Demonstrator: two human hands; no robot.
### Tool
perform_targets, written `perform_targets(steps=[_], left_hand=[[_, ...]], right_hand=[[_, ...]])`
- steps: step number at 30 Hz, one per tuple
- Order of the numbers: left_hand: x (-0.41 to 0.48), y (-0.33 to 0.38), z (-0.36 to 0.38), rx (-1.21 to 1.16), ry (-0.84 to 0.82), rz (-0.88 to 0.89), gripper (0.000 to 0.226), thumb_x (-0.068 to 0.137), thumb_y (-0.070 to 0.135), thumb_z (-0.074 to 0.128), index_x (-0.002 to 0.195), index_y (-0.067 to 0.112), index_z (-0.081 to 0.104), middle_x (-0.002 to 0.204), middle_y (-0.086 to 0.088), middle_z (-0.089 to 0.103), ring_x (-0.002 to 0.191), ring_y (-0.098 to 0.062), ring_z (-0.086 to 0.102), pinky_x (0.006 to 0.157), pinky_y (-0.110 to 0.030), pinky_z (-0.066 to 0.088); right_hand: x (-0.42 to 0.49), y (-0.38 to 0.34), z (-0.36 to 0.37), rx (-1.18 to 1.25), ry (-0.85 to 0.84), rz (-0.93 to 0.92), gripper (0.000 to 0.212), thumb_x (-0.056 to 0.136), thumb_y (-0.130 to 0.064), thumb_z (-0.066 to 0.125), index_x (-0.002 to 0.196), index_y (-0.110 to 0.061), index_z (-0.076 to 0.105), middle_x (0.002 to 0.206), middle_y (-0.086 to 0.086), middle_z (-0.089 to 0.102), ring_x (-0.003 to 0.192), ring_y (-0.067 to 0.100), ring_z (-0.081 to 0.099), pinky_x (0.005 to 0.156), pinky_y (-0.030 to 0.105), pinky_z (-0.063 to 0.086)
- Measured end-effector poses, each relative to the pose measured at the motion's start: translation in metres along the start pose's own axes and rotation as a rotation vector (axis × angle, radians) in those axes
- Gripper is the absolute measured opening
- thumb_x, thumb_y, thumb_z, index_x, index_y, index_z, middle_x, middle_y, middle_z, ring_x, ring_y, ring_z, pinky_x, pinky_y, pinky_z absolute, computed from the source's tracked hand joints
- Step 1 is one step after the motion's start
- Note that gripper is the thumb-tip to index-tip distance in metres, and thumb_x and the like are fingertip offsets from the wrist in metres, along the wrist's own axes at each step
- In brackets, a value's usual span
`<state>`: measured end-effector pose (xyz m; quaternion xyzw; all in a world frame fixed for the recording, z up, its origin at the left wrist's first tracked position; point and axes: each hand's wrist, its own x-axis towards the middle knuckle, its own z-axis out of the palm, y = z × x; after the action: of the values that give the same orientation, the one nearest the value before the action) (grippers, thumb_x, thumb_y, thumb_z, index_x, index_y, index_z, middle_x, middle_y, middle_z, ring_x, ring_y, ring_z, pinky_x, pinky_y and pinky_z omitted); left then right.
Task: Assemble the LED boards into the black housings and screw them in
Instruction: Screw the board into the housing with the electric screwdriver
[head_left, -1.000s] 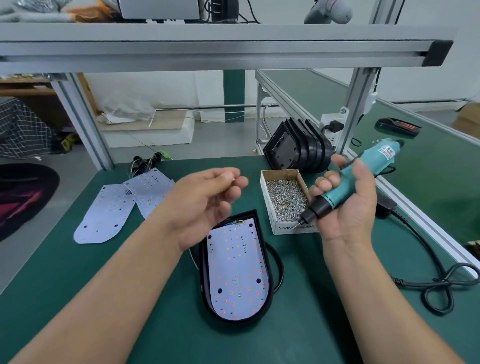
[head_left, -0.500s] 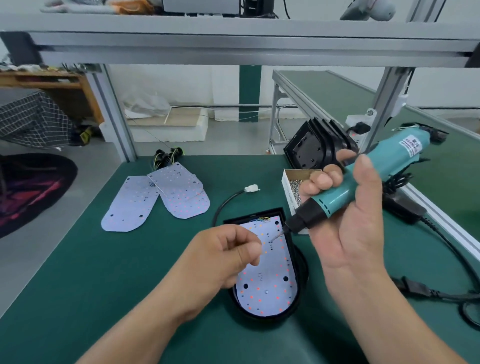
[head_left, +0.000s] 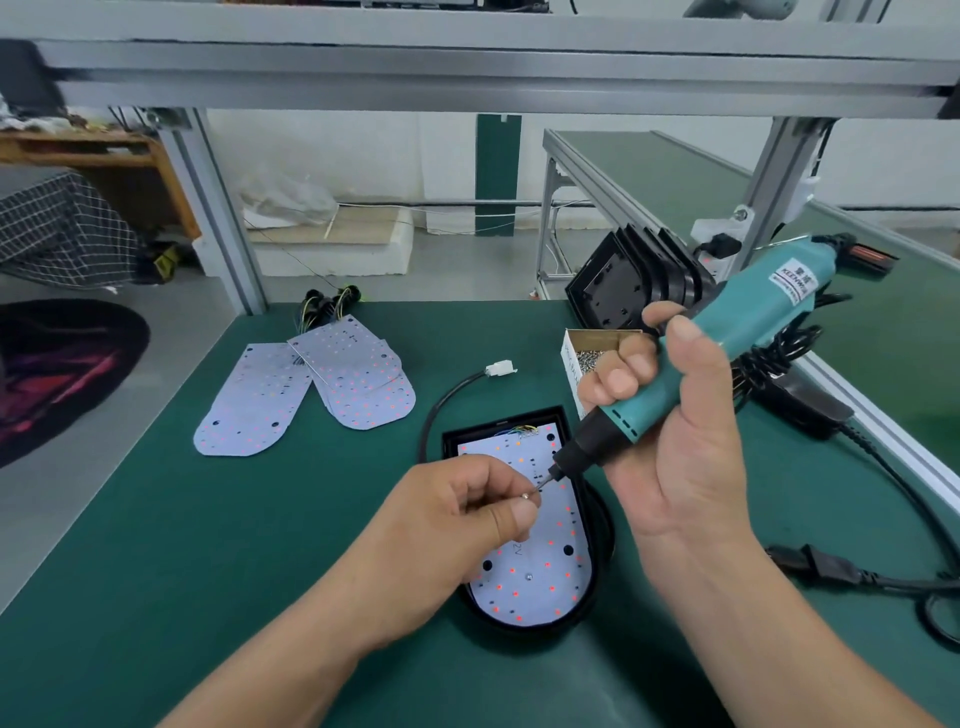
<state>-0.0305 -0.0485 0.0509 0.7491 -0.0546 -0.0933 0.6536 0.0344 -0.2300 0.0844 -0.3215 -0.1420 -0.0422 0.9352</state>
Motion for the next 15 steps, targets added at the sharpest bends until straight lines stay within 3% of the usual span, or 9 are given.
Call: perform_targets(steps=[15], left_hand=[[-0.0006, 0.0012, 0.0020, 0.000, -0.006, -0.025, 0.008, 0.083, 0.029, 0.072, 0.086, 0.027, 0.078, 0.075, 0.007, 0.065, 0.054, -0.012, 0.044, 0.052, -0.023, 0.041]], right_hand=[[-0.0015, 0.0009, 0.0006, -0.010, -0.042, -0.006, 0.009, 0.105, -0.023, 0.053, 0.105, -0.018, 0.060, 0.072, -0.003, 0.047, 0.061, 0.013, 0.049, 0.063, 0.027, 0.045]])
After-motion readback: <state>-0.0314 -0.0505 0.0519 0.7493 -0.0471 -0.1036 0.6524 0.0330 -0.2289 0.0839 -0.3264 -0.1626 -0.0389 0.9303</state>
